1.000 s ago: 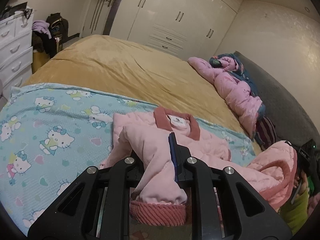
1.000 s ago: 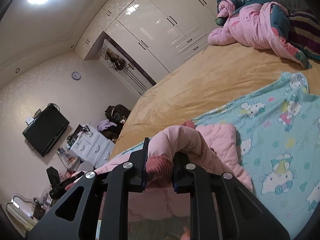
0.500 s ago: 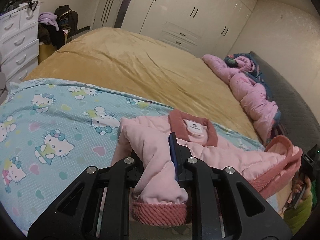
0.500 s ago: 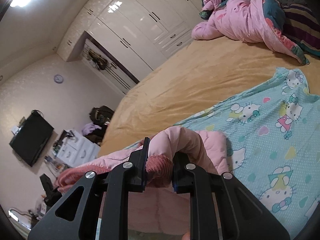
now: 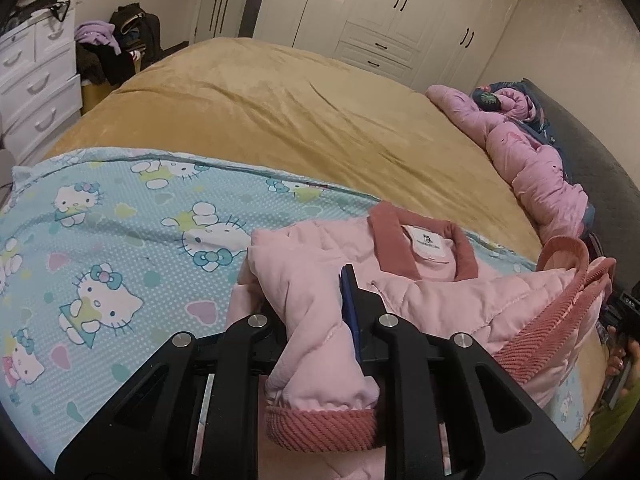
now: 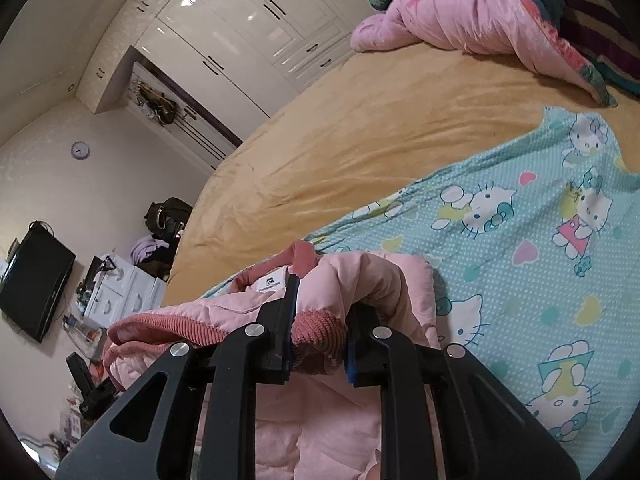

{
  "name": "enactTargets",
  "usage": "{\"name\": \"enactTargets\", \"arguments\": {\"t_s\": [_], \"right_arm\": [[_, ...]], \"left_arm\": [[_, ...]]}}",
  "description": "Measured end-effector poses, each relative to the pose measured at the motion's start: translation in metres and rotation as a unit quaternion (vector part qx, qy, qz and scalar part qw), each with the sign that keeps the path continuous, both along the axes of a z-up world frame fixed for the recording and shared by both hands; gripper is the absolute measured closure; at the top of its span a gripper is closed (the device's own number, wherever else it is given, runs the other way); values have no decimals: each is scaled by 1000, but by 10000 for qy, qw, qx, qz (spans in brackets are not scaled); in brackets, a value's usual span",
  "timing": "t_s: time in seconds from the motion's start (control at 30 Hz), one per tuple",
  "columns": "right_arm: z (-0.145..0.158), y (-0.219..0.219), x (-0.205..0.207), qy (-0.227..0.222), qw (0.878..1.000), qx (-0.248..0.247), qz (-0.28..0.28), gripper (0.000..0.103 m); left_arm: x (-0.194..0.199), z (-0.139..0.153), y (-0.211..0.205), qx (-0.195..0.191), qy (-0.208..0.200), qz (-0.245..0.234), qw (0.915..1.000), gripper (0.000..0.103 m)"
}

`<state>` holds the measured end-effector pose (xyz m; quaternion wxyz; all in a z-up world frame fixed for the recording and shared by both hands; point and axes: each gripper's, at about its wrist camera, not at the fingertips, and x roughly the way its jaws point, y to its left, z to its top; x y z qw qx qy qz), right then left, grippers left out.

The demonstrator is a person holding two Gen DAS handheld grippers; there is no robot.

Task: Fold large clothes
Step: 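Lift the hem with both tools and fold it toward the collar, then open the right tool and move it over the jacket body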

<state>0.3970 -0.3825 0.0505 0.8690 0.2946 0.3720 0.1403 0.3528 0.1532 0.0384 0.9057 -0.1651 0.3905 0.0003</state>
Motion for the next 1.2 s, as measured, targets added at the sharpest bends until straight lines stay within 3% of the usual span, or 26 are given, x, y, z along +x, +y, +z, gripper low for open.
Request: {"name": "enactTargets", "arguments": {"t_s": [0.27, 0.4, 0.43, 0.47, 0.5, 0.53, 0.7, 0.83, 0.93, 1.03, 1.1, 1.17, 1.2], "right_arm": [[-12, 0, 14, 184, 9998, -14, 50, 81], [-19, -9, 20, 377, 9980, 477, 177, 71], [-20, -13, 21, 391, 9965, 708, 230, 50], [-20, -16, 22, 368, 9946, 925, 286, 19], [-20, -20, 21, 326, 9917, 1203, 305, 6], [-18, -21, 20, 330, 9918, 1209, 251, 4], [5, -7, 5, 57, 9986, 404, 332, 4], [22, 44, -24, -423, 9930, -610, 922, 4], [20, 110, -56, -778, 9701, -1583, 1669, 4], [2, 168, -83, -960, 9417, -2174, 2381, 5], [-21, 201, -90, -743, 9266, -2459, 2747, 5], [-49, 222, -84, -381, 9220, -2684, 2764, 6], [-59, 226, -79, -226, 9231, -2721, 2709, 5]], "left_arm": [[12, -12, 0, 11, 121, -39, 9999, 90], [17, -18, 2, -23, 181, -50, 9998, 90], [18, -19, 2, -45, 192, -58, 9998, 89], [19, -20, 2, -69, 203, -67, 9997, 89], [21, -22, 2, -68, 220, -63, 9997, 89], [22, -23, 2, -55, 233, -56, 9997, 89], [30, -30, 0, -66, 312, -78, 9995, 86], [34, -35, 2, -134, 345, -75, 9993, 86], [35, -37, 5, -228, 366, -53, 9991, 86], [33, -32, 6, -310, 315, -27, 9990, 81], [30, -28, 7, -406, 287, -32, 9988, 72], [26, -19, 9, -663, 156, -122, 9976, 34], [23, -12, 9, -717, 59, -153, 9973, 29]]}}
